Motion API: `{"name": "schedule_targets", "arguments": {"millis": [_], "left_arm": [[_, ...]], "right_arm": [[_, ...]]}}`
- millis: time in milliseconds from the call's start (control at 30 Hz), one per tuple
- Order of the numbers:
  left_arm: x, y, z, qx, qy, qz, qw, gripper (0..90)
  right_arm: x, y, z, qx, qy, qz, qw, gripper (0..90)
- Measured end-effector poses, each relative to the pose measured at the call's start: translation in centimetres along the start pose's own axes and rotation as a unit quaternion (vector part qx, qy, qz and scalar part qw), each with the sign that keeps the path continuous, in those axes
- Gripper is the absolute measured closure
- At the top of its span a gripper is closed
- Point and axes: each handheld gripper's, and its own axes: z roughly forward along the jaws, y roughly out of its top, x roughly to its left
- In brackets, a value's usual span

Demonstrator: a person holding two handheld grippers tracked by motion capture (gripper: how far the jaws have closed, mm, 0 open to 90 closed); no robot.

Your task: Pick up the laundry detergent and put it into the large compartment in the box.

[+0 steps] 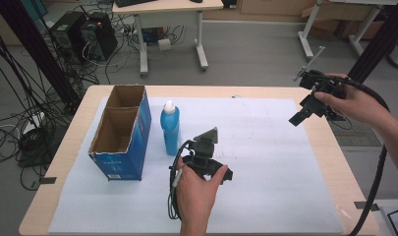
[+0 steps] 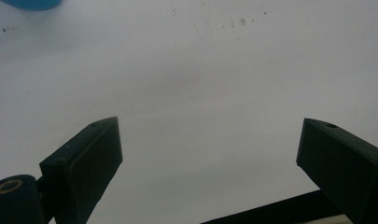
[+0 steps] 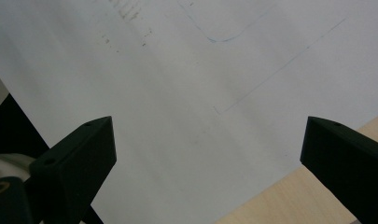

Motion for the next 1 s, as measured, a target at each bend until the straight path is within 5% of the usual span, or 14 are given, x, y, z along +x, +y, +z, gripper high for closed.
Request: {"name": "schedule_targets", "arguments": {"millis": [467,1000], "left_arm": [[-0.6,-0.3,-2.2,-0.02,0.014,0.006,0.9997,7.0],[-0.1,0.9,-10.0,-0.094,0.053,0.02,0.994,5.6]], "right_arm": [[0.3,0.1,0.1,0.001,0.0,-0.005,1.0,3.4],[-0.1,0.1,0.1,0.001,0.001,-0.001,1.0,3.4]]}}
